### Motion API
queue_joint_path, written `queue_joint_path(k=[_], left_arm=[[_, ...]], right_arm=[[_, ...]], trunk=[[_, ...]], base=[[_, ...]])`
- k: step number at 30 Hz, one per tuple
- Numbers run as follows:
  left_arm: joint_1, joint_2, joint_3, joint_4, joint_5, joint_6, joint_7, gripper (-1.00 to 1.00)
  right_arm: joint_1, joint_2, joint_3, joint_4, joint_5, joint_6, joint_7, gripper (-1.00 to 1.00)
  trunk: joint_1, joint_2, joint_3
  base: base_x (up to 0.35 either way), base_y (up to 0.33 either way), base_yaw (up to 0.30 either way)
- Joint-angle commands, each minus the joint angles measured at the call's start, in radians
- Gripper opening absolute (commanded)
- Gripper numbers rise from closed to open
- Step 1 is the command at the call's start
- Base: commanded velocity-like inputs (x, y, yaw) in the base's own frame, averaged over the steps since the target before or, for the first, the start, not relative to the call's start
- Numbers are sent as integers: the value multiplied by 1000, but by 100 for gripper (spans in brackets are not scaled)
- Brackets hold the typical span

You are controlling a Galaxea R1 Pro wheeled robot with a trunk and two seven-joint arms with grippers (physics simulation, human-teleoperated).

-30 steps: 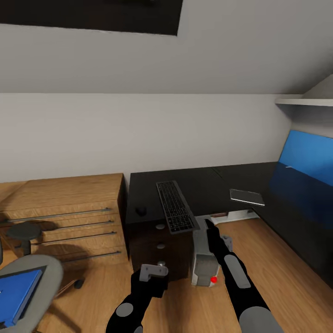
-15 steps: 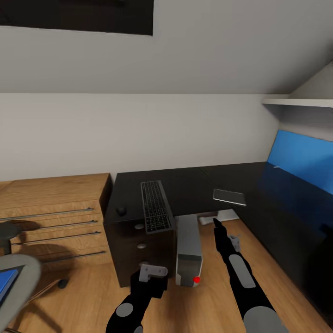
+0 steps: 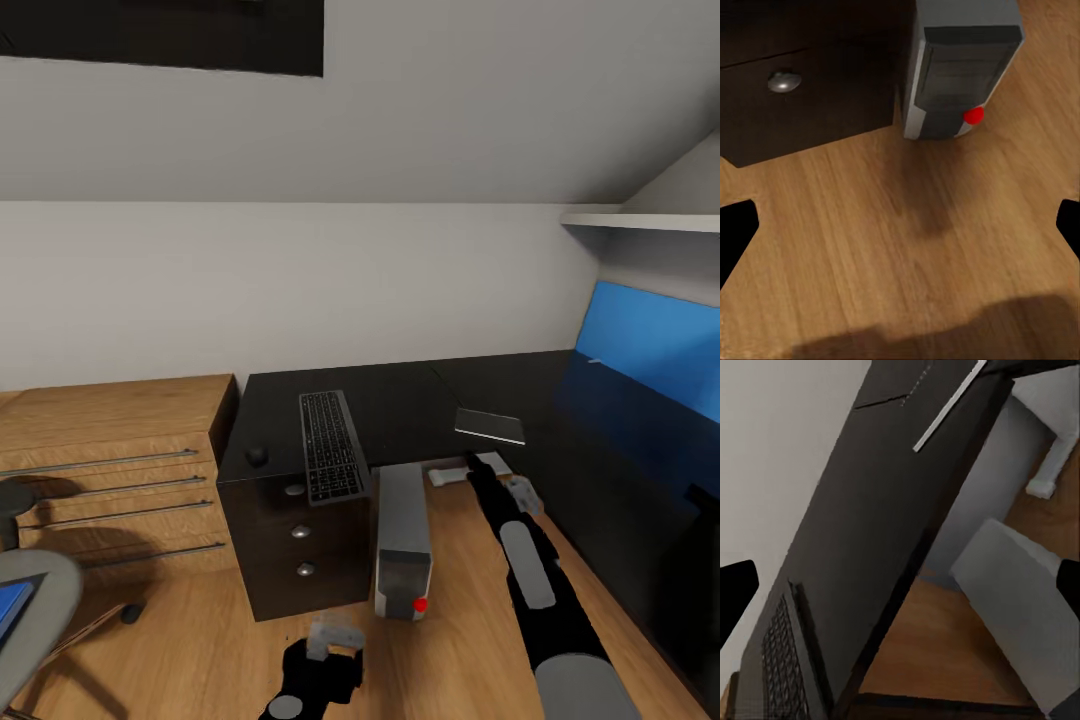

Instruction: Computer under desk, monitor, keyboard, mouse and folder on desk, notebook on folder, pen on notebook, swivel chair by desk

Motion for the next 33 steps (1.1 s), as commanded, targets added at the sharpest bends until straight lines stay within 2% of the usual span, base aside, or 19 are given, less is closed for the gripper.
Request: queue_joint_path(k=[1,2,5,7,10,11,13,17,18,24,33], left_arm=[[-1,0,-3,24,10,-13,10,100],[-1,0,2,133,11,-79,10,100],[-1,2,5,213,12,-113,10,100],[-1,4,11,289,13,-149,10,100],[-1,6,18,357,14,-194,9,100],[-1,8,27,454,13,-281,9,100],[-1,8,30,495,12,-336,9,100],[-1,12,37,525,11,-390,9,100],[-1,17,69,536,11,-410,9,100],[-1,18,107,540,11,-418,9,100],[-1,19,113,540,11,-419,9,100]], right_arm=[[0,1,-1,-21,19,38,-34,100],[0,0,2,-117,115,233,-140,100],[0,0,1,-190,156,354,-182,100],[2,0,-1,-237,175,393,-203,100],[10,0,-1,-253,180,395,-208,100],[25,0,-2,-273,180,400,-208,100],[39,1,-2,-301,178,403,-208,100],[78,5,-1,-349,176,400,-208,100],[103,6,1,-366,176,395,-207,100],[112,5,0,-375,170,400,-208,100],[113,5,0,-373,164,395,-207,100]], trunk=[[0,-1,-1],[0,-1,-1],[0,-1,-1],[0,-1,-1],[0,-1,-1],[0,-1,-1],[0,-1,-1],[0,-1,-1],[0,-1,-1],[0,-1,-2],[0,-1,-2]], base=[[0,0,0],[0,0,0],[0,0,0],[0,0,0],[0,0,0],[0,0,0],[0,0,0],[0,0,22],[0,0,220],[0,0,169],[0,0,10]])
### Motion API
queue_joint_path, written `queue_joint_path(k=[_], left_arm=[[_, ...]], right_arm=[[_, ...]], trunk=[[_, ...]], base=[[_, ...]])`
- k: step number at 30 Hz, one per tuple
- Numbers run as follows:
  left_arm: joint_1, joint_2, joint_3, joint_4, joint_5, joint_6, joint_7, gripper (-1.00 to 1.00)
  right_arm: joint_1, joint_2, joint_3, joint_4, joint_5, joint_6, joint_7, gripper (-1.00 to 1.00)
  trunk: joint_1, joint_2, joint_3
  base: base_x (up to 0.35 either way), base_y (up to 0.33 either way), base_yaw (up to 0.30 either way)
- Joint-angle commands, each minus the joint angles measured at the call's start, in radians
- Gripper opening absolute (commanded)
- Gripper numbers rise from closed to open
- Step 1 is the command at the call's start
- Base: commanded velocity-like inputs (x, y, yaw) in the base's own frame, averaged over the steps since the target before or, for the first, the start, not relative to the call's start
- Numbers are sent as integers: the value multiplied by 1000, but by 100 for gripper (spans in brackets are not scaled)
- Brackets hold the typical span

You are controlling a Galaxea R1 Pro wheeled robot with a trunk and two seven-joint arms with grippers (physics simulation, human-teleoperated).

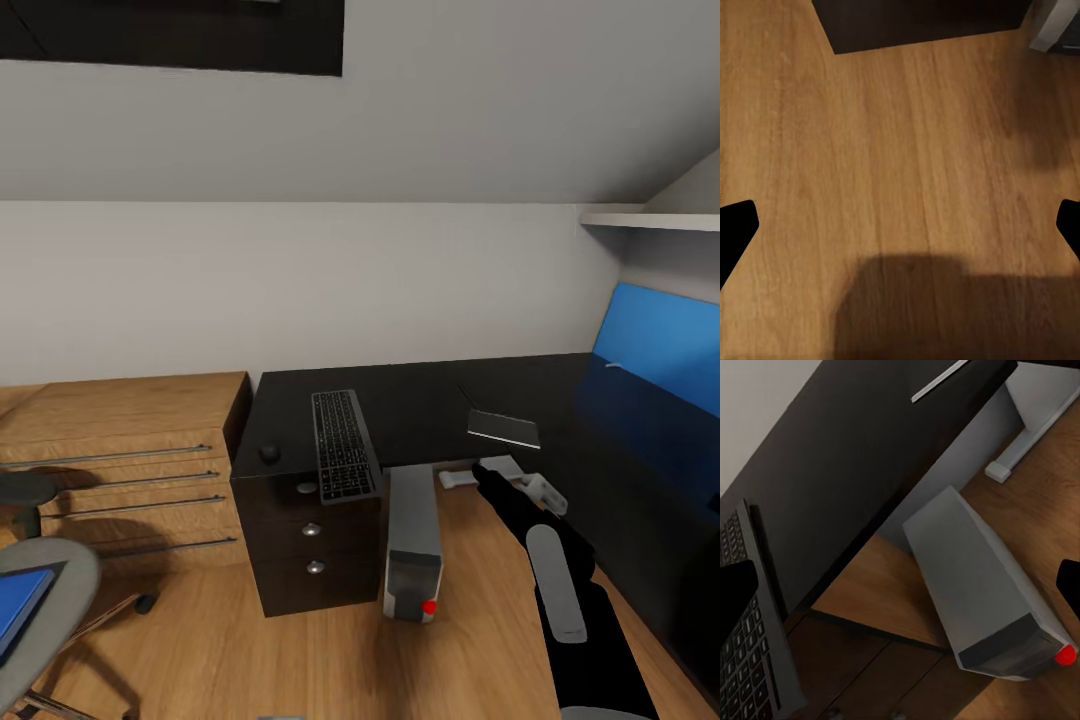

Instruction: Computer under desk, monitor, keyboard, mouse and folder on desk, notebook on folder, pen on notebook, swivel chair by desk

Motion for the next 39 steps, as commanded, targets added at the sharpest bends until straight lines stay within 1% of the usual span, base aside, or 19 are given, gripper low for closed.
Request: queue_joint_path(k=[1,12,20,39], left_arm=[[-1,1,-6,0,10,-1,8,100],[-1,1,-5,2,10,-1,8,100],[-1,1,-5,2,11,-1,8,100],[-1,1,-5,2,11,-1,8,100]], right_arm=[[-1,0,-1,1,-8,2,-6,100],[-1,-1,2,1,-6,3,-5,100],[-1,-1,2,1,-6,3,-6,100],[-1,-3,2,2,-7,3,-2,100]], trunk=[[0,-1,-1],[0,-1,-11],[0,-1,-22],[0,-1,-50]], base=[[0,-133,246],[0,-237,209],[0,-31,108],[0,-1,5]])
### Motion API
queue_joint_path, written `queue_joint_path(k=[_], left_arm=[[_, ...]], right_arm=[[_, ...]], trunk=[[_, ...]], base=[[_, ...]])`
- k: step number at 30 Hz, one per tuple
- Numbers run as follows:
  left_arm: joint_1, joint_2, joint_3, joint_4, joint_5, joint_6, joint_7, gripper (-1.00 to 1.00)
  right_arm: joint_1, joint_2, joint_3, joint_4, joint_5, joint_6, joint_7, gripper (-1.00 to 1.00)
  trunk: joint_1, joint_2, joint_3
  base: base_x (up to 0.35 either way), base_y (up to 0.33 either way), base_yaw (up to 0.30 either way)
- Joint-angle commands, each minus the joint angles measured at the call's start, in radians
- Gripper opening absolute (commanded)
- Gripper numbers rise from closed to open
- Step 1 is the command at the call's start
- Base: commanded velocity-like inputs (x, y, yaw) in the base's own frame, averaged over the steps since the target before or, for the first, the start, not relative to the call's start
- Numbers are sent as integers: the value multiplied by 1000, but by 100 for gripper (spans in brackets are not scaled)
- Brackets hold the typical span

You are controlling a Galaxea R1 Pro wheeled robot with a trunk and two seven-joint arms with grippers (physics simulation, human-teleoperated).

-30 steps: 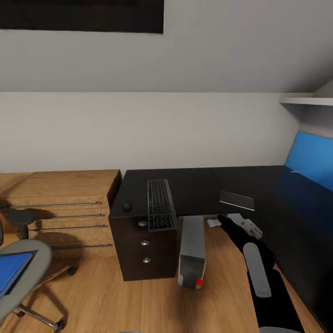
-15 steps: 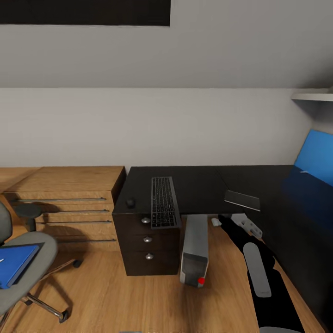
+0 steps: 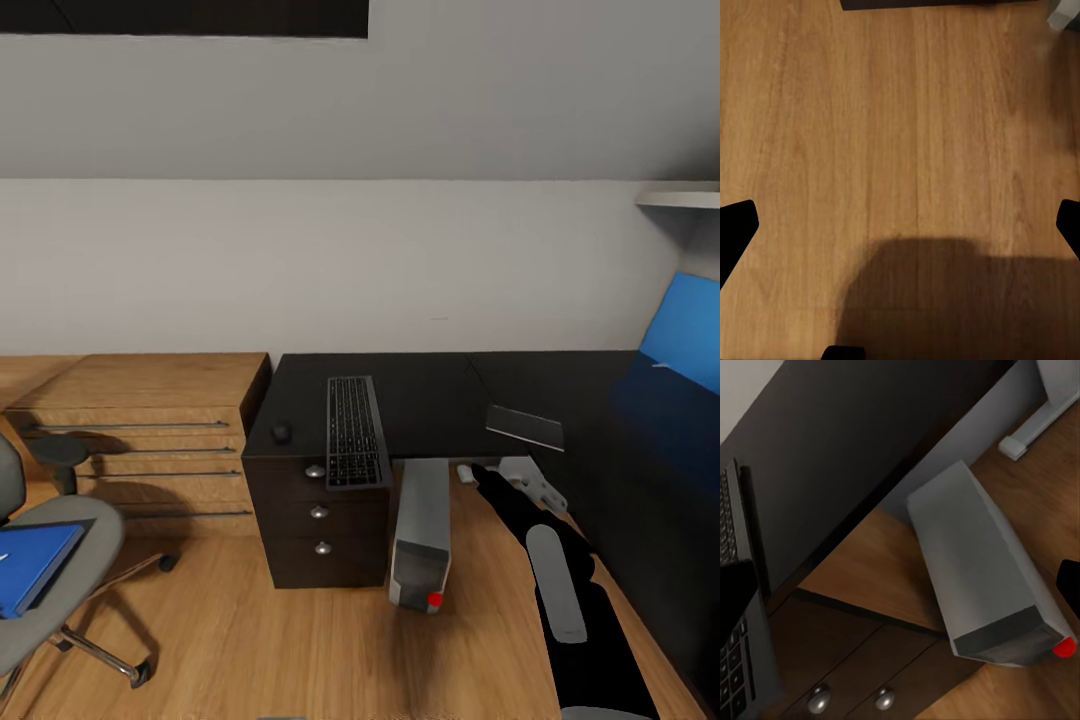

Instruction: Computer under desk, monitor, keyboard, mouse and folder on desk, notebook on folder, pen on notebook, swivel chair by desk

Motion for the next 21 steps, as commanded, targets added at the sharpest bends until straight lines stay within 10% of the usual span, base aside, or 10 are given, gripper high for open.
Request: queue_joint_path(k=[1,21], left_arm=[[-1,1,-7,-1,10,-1,8,100],[-1,-1,-12,-1,7,-38,8,100]], right_arm=[[-1,1,-1,-2,-10,3,-7,100],[-1,-2,-1,20,-5,3,-9,100]], trunk=[[0,-1,-2],[0,-1,-16]], base=[[0,0,0],[64,0,0]])
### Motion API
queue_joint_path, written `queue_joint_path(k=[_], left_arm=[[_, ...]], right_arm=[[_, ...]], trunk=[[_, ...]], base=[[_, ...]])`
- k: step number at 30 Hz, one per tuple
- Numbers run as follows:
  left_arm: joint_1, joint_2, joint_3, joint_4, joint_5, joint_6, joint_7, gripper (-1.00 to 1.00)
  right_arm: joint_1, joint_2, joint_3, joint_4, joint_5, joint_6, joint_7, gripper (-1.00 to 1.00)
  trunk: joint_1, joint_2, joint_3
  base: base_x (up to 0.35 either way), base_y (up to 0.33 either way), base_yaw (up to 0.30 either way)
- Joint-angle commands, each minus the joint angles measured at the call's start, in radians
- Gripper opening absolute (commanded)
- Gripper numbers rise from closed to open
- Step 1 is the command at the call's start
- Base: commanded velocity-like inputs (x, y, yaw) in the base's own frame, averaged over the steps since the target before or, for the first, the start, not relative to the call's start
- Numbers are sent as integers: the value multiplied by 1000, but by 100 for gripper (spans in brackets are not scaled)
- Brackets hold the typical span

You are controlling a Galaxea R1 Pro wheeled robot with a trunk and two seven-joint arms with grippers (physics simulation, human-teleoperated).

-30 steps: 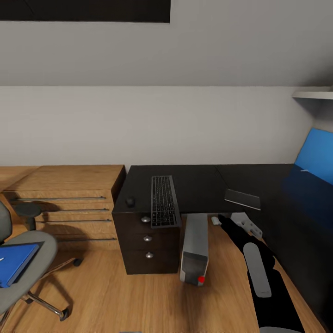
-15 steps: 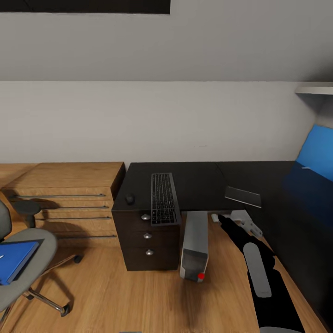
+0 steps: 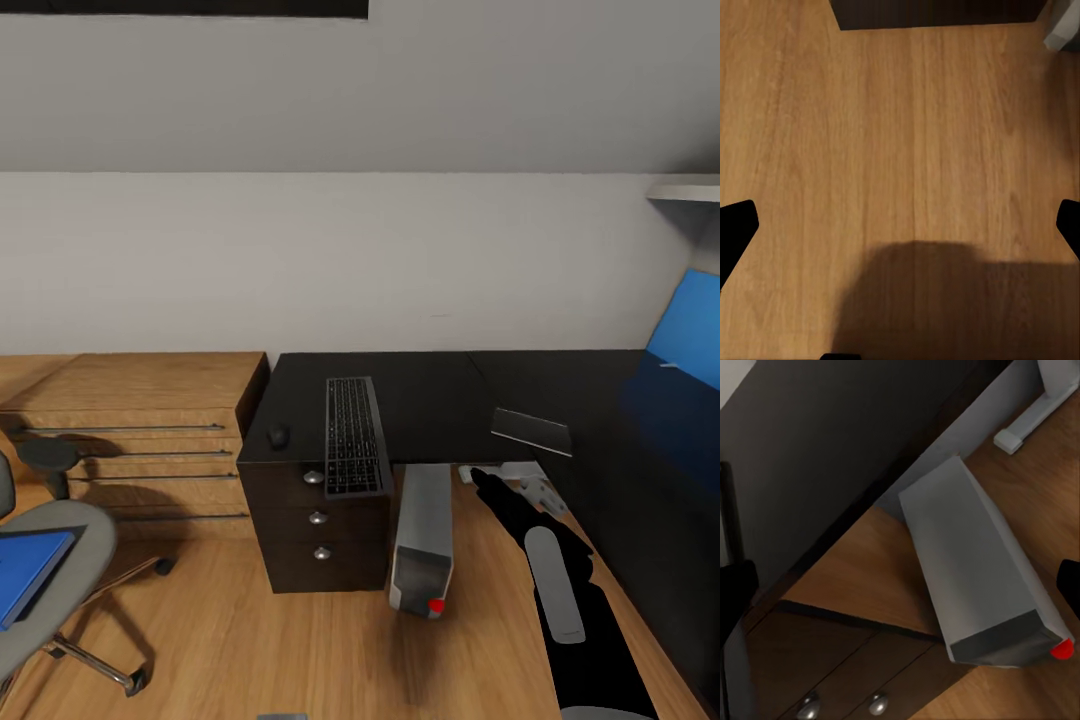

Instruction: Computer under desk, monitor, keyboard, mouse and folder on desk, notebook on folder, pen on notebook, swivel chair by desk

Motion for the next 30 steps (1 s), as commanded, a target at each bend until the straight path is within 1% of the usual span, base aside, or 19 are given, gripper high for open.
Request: queue_joint_path(k=[1,3,6,7,9,11,12,14,16,17,20,21,22,23,26,30], left_arm=[[-1,1,-7,0,10,-5,8,100],[-1,1,-7,0,10,-6,8,100],[-1,1,-7,0,10,-6,8,100],[-1,1,-6,0,10,-5,8,100],[-1,1,-6,0,10,-5,8,100],[-1,1,-5,0,10,-6,7,100],[-1,1,-5,0,11,-5,7,100],[-1,1,-5,0,11,-5,6,100],[-1,1,-5,0,12,-5,6,100],[-1,1,-4,0,12,-5,6,100],[-1,1,-4,0,12,-5,6,100],[-1,1,-4,1,12,-5,6,100],[-1,1,-4,1,12,-5,5,100],[-1,1,-5,1,12,-5,5,100],[-1,1,-5,1,12,-5,5,100],[-1,0,-7,2,12,-5,6,100]], right_arm=[[-1,0,-1,-2,-10,3,-8,100],[-1,0,0,-1,-7,3,-7,100],[-1,-2,2,1,14,3,-7,100],[-1,-5,2,4,36,3,-7,100],[-1,-11,3,8,92,2,-6,100],[-1,-16,4,11,160,0,-7,100],[-2,-19,4,13,226,-2,-8,100],[-6,-34,4,30,331,-15,-8,100],[-19,-49,4,91,439,-53,-8,100],[-38,-55,5,136,490,-85,-8,100],[-76,-62,4,209,562,-141,-9,100],[-105,-67,3,263,604,-184,-9,100],[-117,-70,3,288,621,-204,-10,100],[-135,-76,3,331,647,-238,-10,100],[-161,-87,2,407,683,-297,-11,100],[-169,-97,-1,429,693,-314,-11,100]], trunk=[[0,0,-1],[0,0,-1],[0,0,-1],[0,0,-1],[0,0,-1],[0,0,-1],[0,0,-1],[0,0,-1],[0,0,-1],[0,0,-1],[0,0,-1],[0,0,-1],[0,0,-1],[0,0,-1],[0,0,-1],[0,0,-1]], base=[[289,0,0],[299,0,0],[242,0,0],[130,0,0],[68,0,0],[87,0,0],[218,0,0],[269,0,0],[214,0,0],[110,0,0],[72,0,0],[51,0,0],[77,0,0],[159,0,0],[234,0,0],[148,0,0]])
